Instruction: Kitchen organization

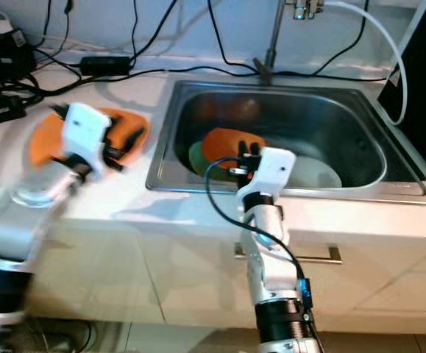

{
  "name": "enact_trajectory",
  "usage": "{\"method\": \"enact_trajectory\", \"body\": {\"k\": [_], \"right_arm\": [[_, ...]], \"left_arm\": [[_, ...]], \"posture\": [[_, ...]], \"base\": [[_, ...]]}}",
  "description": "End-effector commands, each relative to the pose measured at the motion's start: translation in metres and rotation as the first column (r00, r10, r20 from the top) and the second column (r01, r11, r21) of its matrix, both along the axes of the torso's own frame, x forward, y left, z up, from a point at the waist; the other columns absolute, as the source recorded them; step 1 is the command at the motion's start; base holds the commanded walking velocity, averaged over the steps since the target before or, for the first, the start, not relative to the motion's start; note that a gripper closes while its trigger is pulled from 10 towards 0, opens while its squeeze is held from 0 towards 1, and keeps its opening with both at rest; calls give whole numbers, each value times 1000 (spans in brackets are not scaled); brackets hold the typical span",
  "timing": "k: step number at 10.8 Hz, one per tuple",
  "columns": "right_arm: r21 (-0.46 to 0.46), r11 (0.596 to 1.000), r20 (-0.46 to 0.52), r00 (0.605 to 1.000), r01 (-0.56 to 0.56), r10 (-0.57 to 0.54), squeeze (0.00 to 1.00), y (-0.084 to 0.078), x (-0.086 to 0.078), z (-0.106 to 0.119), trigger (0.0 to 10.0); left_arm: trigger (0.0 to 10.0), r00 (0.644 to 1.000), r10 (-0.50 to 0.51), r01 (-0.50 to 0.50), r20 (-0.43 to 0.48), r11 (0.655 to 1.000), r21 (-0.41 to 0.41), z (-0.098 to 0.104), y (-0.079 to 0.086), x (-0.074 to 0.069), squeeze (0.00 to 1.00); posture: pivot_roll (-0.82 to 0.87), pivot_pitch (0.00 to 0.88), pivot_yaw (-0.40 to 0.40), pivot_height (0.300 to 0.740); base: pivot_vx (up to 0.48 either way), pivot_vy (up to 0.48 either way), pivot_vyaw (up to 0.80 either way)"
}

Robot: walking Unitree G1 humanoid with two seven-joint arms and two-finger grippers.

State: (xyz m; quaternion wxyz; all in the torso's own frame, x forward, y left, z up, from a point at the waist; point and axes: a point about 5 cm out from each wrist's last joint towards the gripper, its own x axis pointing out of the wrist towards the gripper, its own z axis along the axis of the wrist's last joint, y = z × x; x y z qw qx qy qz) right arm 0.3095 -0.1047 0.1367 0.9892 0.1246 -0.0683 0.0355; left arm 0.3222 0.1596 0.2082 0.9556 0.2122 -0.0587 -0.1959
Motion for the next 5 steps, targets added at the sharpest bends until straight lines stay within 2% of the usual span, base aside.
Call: {"method": "enact_trajectory", "body": {"k": [1,2,3,4,5], "right_arm": [[11,1000,-13,1000,-11,11,0,3,-2,1,10000],[13,1000,-25,1000,-19,19,0,4,-3,0,10000],[14,1000,-32,999,-19,19,0,4,-3,-1,10000],[18,1000,-39,999,-18,19,0,4,-4,-2,10000],[26,1000,-48,999,-18,19,0,5,-4,-3,10000]], "left_arm": [[10000,997,-49,44,52,994,102,6,4,-8,0],[10000,994,-106,97,36,976,195,10,14,-21,0],[10000,990,-140,137,-6,960,244,9,19,-27,0],[10000,981,-180,194,-75,939,283,6,25,-36,0],[10000,966,-193,239,-174,922,303,4,40,-47,0]], "posture": [[-40,0,2,740],[-29,0,-1,740],[-29,0,-1,740],[-19,0,-4,740],[-6,0,-8,740]], "base": [[0,0,0],[0,0,0],[0,0,0],[0,0,0],[0,0,0]]}}
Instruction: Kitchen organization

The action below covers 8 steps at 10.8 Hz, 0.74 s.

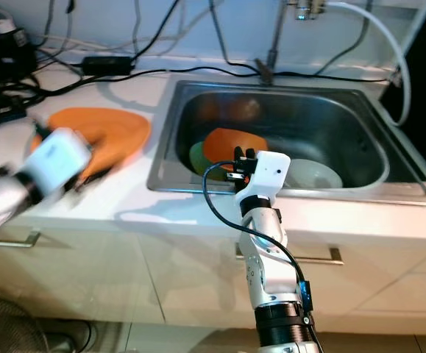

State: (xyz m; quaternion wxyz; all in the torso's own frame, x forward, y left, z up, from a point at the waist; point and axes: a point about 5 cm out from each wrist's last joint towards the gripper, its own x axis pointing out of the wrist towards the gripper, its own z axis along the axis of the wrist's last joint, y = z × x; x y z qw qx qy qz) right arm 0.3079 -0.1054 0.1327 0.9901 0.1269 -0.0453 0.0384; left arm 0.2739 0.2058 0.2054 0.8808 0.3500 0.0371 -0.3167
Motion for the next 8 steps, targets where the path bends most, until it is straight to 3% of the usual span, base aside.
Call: {"method": "enact_trajectory", "body": {"k": [1,3,4,8], "right_arm": [[27,1000,-8,1000,-7,7,0,6,-2,0,10000],[32,999,-14,1000,-11,11,0,6,-2,0,10000],[33,999,-14,1000,-7,7,0,6,-2,0,10000],[35,999,-13,1000,12,-11,0,2,-1,2,10000]], "left_arm": [[10000,1000,-16,16,-5,1000,-2,6,1,-3,0],[10000,999,13,-10,-53,998,57,-3,15,-6,0],[10000,998,70,-69,-5,995,74,-11,17,0,0],[10000,991,121,-128,60,982,135,-29,11,9,0]], "posture": [[-1,0,-10,740],[0,0,-11,740],[-3,0,-10,740],[-21,6,1,740]], "base": [[0,0,0],[0,0,0],[0,0,0],[0,0,0]]}}
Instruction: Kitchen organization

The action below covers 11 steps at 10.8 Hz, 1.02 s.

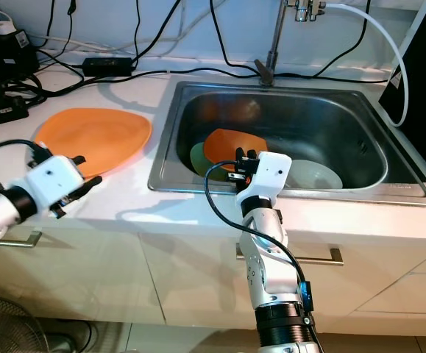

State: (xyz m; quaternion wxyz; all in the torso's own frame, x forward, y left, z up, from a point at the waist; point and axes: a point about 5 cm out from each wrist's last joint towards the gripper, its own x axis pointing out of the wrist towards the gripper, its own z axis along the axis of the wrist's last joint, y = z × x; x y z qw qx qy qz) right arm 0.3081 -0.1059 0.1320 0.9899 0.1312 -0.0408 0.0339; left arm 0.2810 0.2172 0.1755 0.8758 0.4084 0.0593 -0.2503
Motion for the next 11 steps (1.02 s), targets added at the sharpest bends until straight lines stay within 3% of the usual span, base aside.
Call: {"method": "enact_trajectory", "body": {"k": [1,2,5,7,11], "right_arm": [[27,1000,-2,1000,6,-6,0,2,-1,3,10000],[28,1000,-1,1000,8,-8,0,2,-1,3,10000],[32,999,-2,1000,18,-18,0,1,1,4,10000],[32,999,-2,1000,23,-23,0,1,1,4,10000],[28,999,-3,999,32,-32,0,-1,2,4,10000]], "left_arm": [[10000,1000,-16,16,-12,1000,6,-1,-3,1,0],[10000,999,-25,25,-21,1000,7,-2,-3,0,0],[10000,1000,-13,17,-19,978,208,-14,3,4,0],[10000,1000,10,-10,1,968,250,-16,2,10,0],[10000,997,72,-75,21,934,350,-26,-2,35,0]], "posture": [[-21,6,1,740],[-22,8,4,740],[-21,13,6,740],[-24,13,8,740],[-27,10,9,740]], "base": [[0,0,0],[0,0,0],[0,0,0],[0,0,0],[0,0,0]]}}
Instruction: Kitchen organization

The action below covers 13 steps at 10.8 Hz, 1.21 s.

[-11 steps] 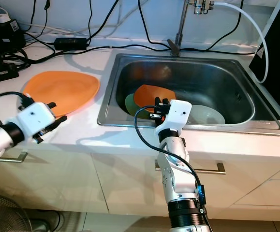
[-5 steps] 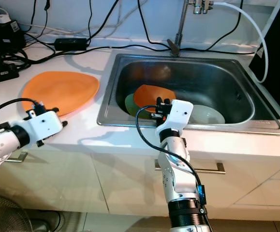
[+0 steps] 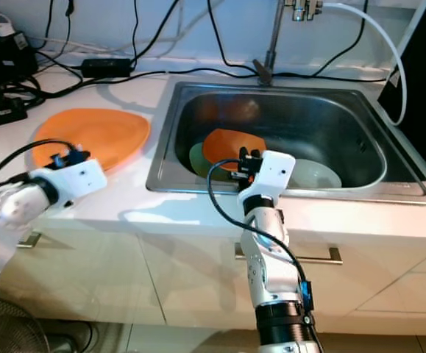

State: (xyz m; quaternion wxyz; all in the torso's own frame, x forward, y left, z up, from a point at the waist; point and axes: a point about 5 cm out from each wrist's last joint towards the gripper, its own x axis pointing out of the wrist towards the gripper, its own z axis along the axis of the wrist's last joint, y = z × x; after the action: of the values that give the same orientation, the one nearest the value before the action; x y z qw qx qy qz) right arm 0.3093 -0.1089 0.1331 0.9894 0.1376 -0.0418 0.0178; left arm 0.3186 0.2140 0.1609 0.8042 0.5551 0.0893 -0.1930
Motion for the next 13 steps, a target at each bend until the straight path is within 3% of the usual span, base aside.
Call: {"method": "enact_trajectory", "body": {"k": [1,2,3,4,13], "right_arm": [[13,1000,0,1000,2,-2,0,2,1,3,10000],[13,1000,0,1000,3,-3,0,2,1,3,10000],[13,1000,0,1000,2,-2,0,3,2,3,10000],[11,1000,-2,1000,1,-1,0,3,2,3,10000],[13,1000,-13,1000,6,-6,0,2,3,1,10000]], "left_arm": [[10000,999,16,-14,-52,999,29,-13,1,1,0],[10000,998,19,-17,-54,999,43,-15,0,4,0],[6941,998,24,-22,-55,999,50,-15,0,6,0],[0,998,20,-17,-56,998,54,-17,-1,7,0],[0,1000,8,-6,-25,998,70,-15,-8,9,0]], "posture": [[-38,9,14,740],[-40,7,15,740],[-40,4,15,740],[-40,4,14,740],[-39,5,11,740]], "base": [[0,0,0],[0,0,0],[0,0,0],[0,0,0],[0,0,0]]}}
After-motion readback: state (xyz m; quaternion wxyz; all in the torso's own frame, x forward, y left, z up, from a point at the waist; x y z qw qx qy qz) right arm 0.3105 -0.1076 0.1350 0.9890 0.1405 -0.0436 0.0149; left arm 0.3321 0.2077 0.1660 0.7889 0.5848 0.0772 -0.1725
